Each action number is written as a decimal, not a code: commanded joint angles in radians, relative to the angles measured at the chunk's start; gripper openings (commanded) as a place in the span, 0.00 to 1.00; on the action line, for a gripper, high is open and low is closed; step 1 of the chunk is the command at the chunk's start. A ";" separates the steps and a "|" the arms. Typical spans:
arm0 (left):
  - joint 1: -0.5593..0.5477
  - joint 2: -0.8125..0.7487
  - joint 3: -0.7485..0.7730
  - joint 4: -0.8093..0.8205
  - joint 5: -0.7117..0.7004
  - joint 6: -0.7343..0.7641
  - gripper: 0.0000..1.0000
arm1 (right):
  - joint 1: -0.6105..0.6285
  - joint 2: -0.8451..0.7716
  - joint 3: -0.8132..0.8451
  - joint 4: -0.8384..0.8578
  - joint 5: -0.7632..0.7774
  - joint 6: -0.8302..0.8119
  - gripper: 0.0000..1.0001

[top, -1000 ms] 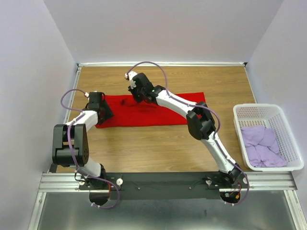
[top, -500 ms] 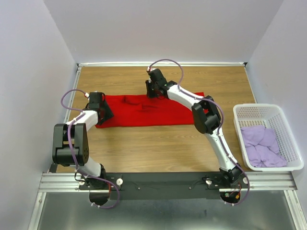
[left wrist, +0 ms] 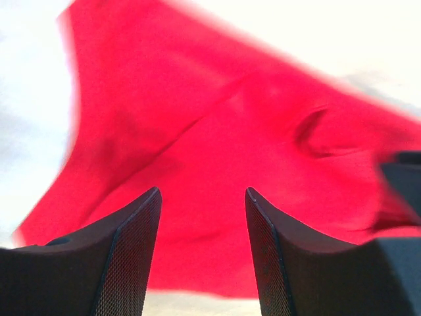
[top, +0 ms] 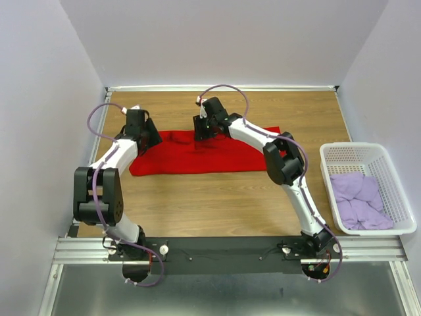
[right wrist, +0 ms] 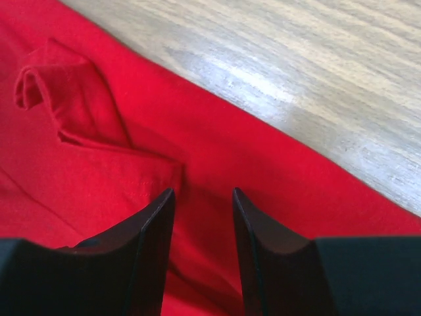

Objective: Fold and stack the t-shirts
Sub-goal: Fold the tshirt

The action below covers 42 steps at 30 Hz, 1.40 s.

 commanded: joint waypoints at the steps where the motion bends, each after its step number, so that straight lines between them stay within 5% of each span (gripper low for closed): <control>1: -0.095 0.083 0.092 0.019 -0.073 0.047 0.62 | 0.003 -0.070 -0.028 0.014 -0.049 -0.014 0.48; 6: -0.160 0.154 0.172 0.022 -0.193 0.191 0.62 | 0.003 -0.108 -0.085 0.019 -0.046 -0.037 0.48; 20: -0.202 0.240 0.215 0.040 -0.220 0.392 0.56 | 0.002 -0.157 -0.140 0.021 -0.056 -0.064 0.48; 42: -0.219 0.370 0.319 0.031 -0.262 0.452 0.38 | -0.003 -0.053 -0.033 0.024 -0.147 -0.030 0.48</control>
